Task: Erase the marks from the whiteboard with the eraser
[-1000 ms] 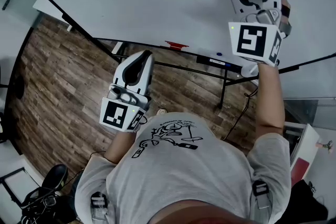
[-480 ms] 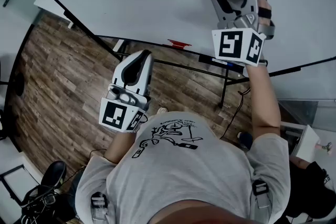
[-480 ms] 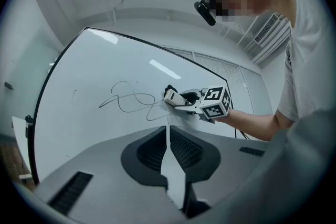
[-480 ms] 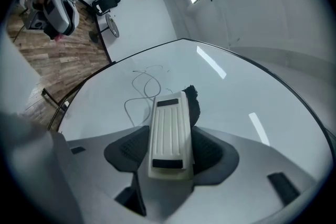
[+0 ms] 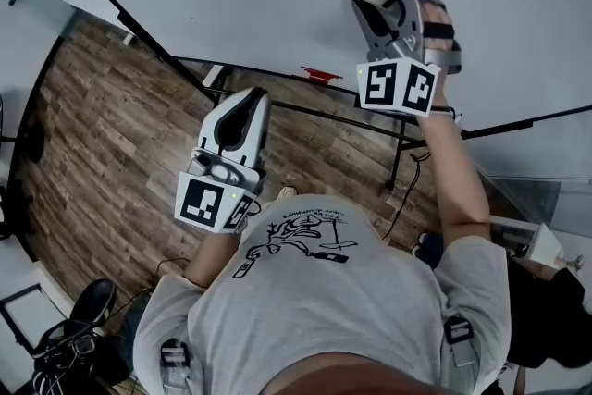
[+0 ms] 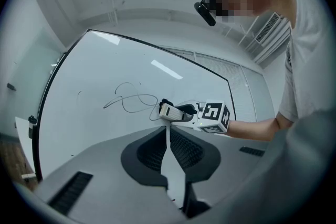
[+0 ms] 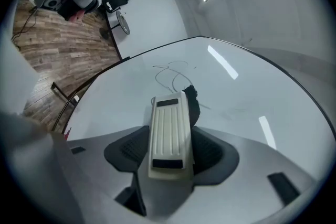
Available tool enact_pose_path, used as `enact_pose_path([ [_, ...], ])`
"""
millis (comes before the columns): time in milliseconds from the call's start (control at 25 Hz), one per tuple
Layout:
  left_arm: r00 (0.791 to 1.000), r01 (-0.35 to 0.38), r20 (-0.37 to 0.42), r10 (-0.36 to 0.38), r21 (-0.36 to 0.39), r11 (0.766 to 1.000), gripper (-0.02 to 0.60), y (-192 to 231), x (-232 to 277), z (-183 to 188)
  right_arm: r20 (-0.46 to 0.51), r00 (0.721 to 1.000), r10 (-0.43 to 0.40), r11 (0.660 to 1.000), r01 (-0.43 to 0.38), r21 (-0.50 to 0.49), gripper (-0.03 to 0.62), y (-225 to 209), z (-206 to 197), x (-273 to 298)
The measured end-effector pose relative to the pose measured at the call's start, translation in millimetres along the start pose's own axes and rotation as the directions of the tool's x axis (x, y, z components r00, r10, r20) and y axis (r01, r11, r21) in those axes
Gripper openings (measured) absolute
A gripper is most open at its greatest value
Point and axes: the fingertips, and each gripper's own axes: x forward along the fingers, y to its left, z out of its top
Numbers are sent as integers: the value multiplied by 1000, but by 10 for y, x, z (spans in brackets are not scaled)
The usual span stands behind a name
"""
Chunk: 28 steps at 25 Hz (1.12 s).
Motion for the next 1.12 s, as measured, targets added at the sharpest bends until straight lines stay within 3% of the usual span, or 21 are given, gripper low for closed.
enact_pose_path([
  [200,1000,-10,-1,10,1,1000,37,8,-79,-9,-23,999,24,998,-25,-66,259,310,-29,52],
  [640,1000,-22,4,22,1,1000,37,19,-173,7,-51,993,105,987,-110,-114,259,864,-120,182],
  [840,1000,-27,3,27,-2,1000,37,14,-182,9,-34,992,123,990,-125,-66,261,815,-57,122],
  [1120,999,-33,-1,33,-3,999,37,46,-232,9,46,999,20,997,-23,70,261,129,270,-82],
])
